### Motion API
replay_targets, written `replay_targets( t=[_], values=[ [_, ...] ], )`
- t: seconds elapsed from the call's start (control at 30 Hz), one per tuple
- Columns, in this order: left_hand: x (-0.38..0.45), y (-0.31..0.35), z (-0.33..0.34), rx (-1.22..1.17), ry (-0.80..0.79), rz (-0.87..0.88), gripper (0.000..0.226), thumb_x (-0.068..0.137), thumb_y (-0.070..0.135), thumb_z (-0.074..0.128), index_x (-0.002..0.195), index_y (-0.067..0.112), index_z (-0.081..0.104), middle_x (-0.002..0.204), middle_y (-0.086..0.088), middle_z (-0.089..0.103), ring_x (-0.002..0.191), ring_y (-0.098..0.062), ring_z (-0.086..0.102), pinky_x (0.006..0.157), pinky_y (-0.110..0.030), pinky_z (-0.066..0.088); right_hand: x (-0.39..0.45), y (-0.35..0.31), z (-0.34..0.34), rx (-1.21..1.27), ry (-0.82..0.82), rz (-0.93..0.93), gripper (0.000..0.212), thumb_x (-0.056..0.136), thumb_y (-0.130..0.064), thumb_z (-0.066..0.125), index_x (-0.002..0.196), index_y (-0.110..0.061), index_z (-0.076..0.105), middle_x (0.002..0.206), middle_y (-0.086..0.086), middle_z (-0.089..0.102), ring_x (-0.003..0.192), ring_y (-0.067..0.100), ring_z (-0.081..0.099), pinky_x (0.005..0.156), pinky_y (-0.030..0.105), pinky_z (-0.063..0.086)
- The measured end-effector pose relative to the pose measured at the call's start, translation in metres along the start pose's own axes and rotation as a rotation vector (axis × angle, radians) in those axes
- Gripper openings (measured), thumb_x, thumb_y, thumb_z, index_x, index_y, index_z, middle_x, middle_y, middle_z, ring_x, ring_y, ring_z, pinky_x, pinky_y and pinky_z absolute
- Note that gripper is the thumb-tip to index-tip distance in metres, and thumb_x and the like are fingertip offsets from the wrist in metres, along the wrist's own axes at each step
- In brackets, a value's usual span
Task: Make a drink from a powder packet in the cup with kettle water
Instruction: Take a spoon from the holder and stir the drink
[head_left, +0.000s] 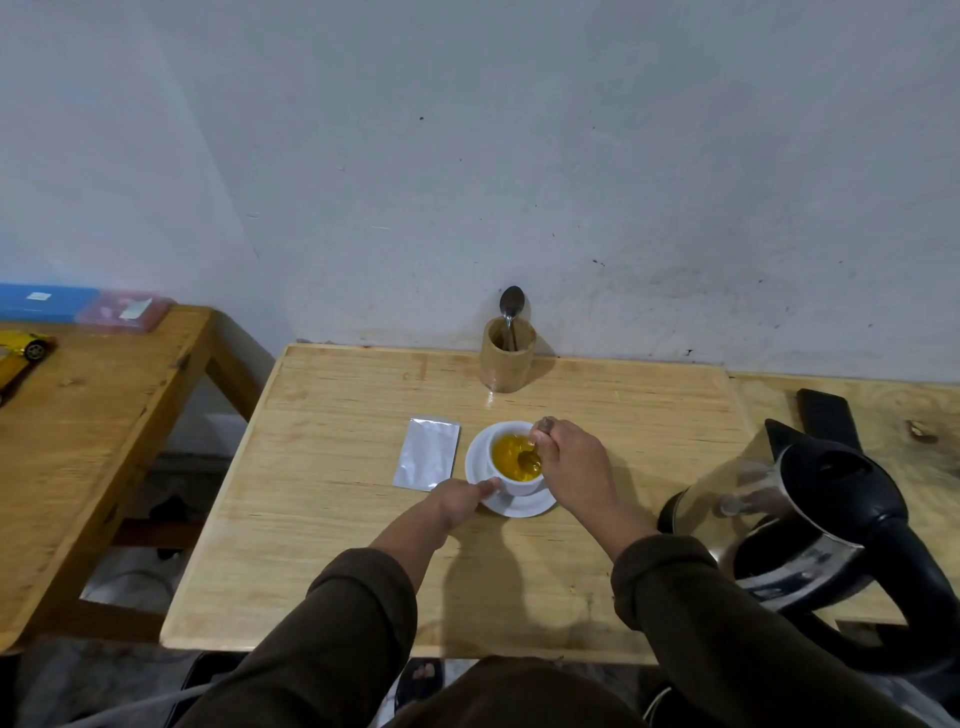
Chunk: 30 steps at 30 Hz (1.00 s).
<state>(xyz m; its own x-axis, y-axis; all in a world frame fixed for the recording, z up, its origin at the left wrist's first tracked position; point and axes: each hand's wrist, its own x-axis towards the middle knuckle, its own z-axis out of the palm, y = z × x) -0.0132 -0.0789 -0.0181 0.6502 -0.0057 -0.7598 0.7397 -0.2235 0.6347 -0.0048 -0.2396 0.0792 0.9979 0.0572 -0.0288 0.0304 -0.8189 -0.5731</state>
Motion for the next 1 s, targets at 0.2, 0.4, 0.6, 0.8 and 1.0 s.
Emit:
replay_targets(
  t=[0.2,0.4,0.6,0.8,1.0],
  values=[
    [-0.006,0.001,-0.001,0.005,-0.001,0.004,0.078,0.070,0.061,0.066,0.125,0.005,0.061,0.129,-0.015,0.062,0.121,-0.032,0.057,0.105,-0.042,0.045,-0.002,0.001,0.001,0.053,-0.001,0.020,0.028,0.096,-0.022,0.045,0.111,-0.017,0.067,0.114,0.004,0.069,0.102,0.022,0.062,0.088,0.033,0.049],
    [-0.008,0.002,-0.001,0.008,-0.003,0.021,0.101,0.047,0.072,0.065,0.123,0.006,0.062,0.128,-0.016,0.063,0.122,-0.034,0.057,0.106,-0.044,0.046,-0.005,-0.005,0.001,0.130,-0.077,0.013,0.025,0.094,-0.023,0.050,0.106,-0.013,0.068,0.105,0.006,0.072,0.096,0.023,0.064,0.085,0.036,0.051],
    [-0.007,0.001,-0.003,0.010,-0.012,0.032,0.107,0.041,0.074,0.065,0.124,0.006,0.062,0.126,-0.015,0.064,0.120,-0.033,0.059,0.107,-0.046,0.045,-0.001,-0.004,0.001,0.145,-0.075,0.048,0.024,0.095,-0.024,0.046,0.096,-0.007,0.064,0.090,0.013,0.069,0.084,0.027,0.065,0.078,0.039,0.052],
    [-0.009,0.003,-0.004,0.026,-0.017,0.025,0.106,0.042,0.074,0.065,0.124,0.006,0.061,0.126,-0.015,0.065,0.119,-0.032,0.059,0.106,-0.047,0.045,0.001,-0.002,0.002,0.006,0.002,0.046,0.028,0.097,-0.022,0.041,0.107,-0.013,0.066,0.106,0.008,0.069,0.096,0.023,0.061,0.082,0.032,0.047],
    [-0.019,0.009,-0.006,0.078,-0.041,0.016,0.087,0.064,0.069,0.063,0.123,0.006,0.062,0.126,-0.014,0.064,0.115,-0.029,0.060,0.103,-0.039,0.047,-0.007,-0.007,0.007,0.103,-0.039,0.061,0.025,0.094,-0.022,0.048,0.109,-0.020,0.068,0.112,0.002,0.070,0.102,0.020,0.062,0.088,0.032,0.048]
  ],
)
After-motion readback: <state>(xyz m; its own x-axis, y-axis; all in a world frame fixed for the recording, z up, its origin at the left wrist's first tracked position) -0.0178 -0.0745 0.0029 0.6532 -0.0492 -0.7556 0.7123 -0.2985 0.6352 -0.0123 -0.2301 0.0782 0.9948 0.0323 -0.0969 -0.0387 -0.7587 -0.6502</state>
